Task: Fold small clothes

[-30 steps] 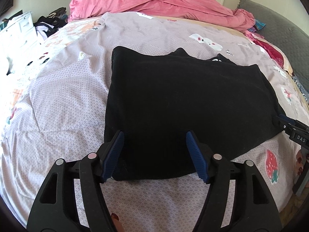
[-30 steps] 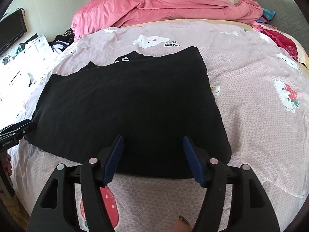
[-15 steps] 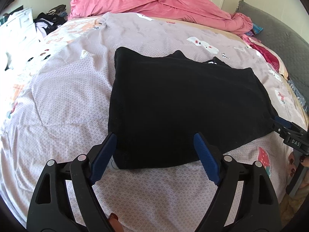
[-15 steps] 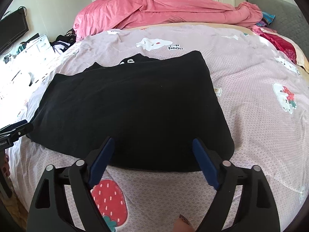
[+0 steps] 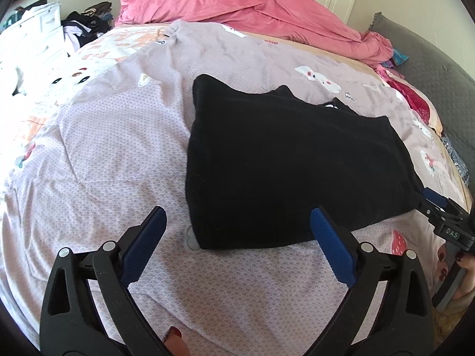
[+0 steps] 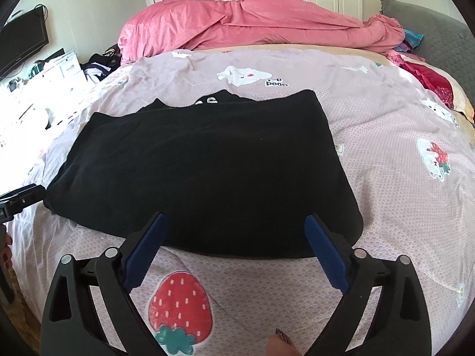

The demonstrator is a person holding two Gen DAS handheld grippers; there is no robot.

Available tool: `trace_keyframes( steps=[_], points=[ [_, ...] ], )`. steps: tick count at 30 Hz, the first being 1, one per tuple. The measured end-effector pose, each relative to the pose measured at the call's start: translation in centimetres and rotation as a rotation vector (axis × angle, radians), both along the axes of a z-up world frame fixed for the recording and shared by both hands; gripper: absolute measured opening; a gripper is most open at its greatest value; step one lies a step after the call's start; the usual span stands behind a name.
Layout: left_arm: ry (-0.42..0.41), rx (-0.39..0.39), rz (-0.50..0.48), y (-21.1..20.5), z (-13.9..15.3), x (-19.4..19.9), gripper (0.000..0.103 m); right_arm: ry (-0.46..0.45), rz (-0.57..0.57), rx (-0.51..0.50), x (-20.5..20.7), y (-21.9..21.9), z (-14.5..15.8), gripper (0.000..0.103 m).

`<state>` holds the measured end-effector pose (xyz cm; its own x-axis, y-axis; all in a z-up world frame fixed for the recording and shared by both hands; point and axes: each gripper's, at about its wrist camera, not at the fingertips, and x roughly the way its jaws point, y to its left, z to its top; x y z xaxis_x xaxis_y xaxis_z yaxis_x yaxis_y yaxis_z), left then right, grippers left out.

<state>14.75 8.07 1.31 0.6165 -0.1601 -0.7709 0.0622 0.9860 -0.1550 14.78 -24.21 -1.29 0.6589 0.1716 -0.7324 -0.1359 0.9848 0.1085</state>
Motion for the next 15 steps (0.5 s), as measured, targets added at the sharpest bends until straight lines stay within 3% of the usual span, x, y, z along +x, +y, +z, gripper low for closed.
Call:
trace_keyframes(
  steps=[15],
  points=[
    [-0.010,0.000,0.048,2.0,0.7,0.1,0.093,-0.050,0.068,-0.037,-1.0,3.2,1.3,0.099]
  ],
)
